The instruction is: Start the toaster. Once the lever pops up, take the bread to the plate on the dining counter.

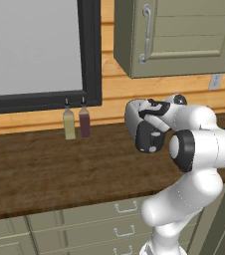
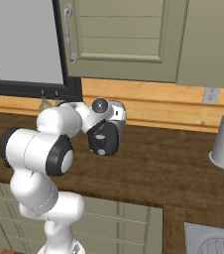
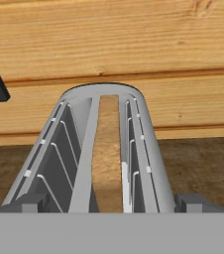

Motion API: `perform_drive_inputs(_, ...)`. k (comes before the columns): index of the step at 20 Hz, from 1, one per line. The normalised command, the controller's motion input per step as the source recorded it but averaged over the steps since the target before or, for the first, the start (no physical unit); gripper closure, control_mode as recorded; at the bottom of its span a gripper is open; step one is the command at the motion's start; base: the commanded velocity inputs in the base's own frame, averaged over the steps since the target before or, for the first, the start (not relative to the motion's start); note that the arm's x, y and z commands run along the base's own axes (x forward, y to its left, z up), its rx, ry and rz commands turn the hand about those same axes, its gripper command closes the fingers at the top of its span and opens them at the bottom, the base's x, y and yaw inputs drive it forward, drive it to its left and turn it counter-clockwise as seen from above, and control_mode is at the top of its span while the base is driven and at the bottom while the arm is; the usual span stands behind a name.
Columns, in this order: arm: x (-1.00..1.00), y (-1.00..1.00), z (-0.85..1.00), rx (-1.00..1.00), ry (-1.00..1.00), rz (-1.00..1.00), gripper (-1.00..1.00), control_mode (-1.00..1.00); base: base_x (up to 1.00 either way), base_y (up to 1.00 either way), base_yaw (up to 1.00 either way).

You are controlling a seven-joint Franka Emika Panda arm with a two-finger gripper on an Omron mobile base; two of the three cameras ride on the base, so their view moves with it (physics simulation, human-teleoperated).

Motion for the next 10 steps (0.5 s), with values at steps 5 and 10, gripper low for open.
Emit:
perform_drive_inputs(5, 0.0, 0.0, 0.0, 0.0, 0.0, 0.0, -1.0, -1.0, 0.0, 0.0, 0.0)
perform_drive_inputs(10, 0.0, 0.0, 0.0, 0.0, 0.0, 0.0, -1.0, -1.0, 0.0, 0.0, 0.0)
